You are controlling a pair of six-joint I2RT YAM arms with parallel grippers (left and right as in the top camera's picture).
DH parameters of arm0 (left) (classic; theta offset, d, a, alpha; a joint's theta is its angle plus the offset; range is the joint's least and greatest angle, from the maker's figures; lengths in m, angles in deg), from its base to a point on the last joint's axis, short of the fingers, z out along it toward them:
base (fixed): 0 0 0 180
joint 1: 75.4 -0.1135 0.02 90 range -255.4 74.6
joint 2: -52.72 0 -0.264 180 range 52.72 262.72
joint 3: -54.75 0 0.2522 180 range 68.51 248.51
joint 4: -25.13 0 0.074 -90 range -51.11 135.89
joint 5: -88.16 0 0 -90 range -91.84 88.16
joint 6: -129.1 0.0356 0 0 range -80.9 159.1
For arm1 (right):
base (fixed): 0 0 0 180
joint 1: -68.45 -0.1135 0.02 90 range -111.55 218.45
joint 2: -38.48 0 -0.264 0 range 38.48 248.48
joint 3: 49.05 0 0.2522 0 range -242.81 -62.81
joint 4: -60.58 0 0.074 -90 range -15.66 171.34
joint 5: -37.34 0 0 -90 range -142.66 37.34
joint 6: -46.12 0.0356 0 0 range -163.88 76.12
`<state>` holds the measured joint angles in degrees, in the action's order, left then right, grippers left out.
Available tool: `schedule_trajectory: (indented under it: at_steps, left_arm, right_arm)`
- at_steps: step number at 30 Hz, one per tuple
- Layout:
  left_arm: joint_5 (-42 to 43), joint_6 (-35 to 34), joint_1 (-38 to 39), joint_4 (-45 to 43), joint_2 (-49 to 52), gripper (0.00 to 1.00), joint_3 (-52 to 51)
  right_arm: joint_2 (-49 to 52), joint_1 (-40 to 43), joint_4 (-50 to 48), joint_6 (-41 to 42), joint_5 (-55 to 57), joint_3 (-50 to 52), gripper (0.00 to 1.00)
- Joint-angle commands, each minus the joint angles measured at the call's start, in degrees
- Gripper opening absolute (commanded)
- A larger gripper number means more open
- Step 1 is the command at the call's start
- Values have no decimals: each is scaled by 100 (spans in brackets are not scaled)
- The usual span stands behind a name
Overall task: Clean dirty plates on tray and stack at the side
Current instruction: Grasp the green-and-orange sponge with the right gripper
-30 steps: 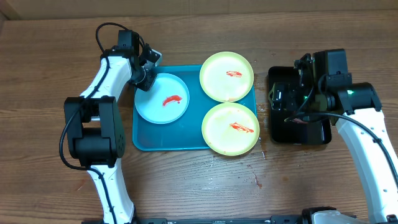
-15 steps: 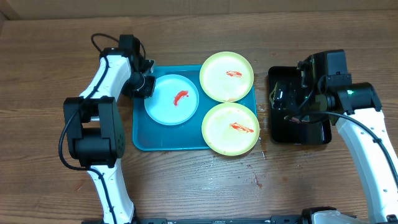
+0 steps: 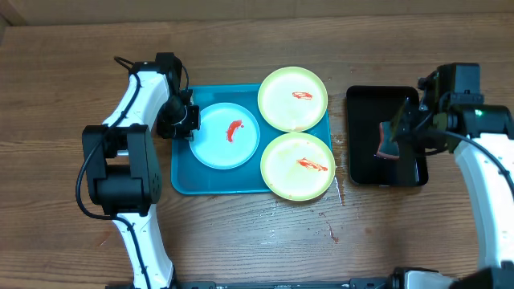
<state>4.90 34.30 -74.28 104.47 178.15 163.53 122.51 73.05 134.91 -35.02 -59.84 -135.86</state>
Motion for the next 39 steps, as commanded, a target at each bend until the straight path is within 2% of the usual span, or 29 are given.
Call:
schedule_trajectory:
  at_steps: [1, 3, 5, 17, 23, 26, 27, 28, 34, 39]
  left_arm:
    - [79, -59, 39, -4, 83, 4, -13]
    - [79, 17, 39, 4, 83, 4, -13]
    - [87, 33, 39, 0, 83, 4, -13]
    - [319, 98, 35, -4, 83, 4, -13]
    - [319, 101, 35, -24, 83, 4, -13]
    - [319, 101, 35, -26, 83, 4, -13]
    - [315, 103, 35, -28, 83, 4, -13]
    - [297, 173, 26, -31, 83, 4, -13]
    - [208, 251, -11, -44, 83, 4, -13]
    - [208, 306, -11, -70, 83, 4, -13]
  right_arm:
    - [516, 37, -94, -516, 101, -120, 35]
    - [826, 37, -162, -553, 356, -120, 34]
    - [1091, 37, -240, -551, 555, -120, 44]
    - [2382, 37, -901, -570, 688, -116, 45]
    - [2669, 37, -1023, -570, 1016, -114, 38]
    - [2715, 35, -1099, -568, 1012, -44, 24]
    - [2717, 35, -1128, -568, 1010, -2, 8]
    - [2717, 31, -1145, -570, 1012, 46, 4]
    - [2686, 31, -1058, -407, 931, -46, 4]
    - [2516, 31, -529, -398, 127, -763, 4]
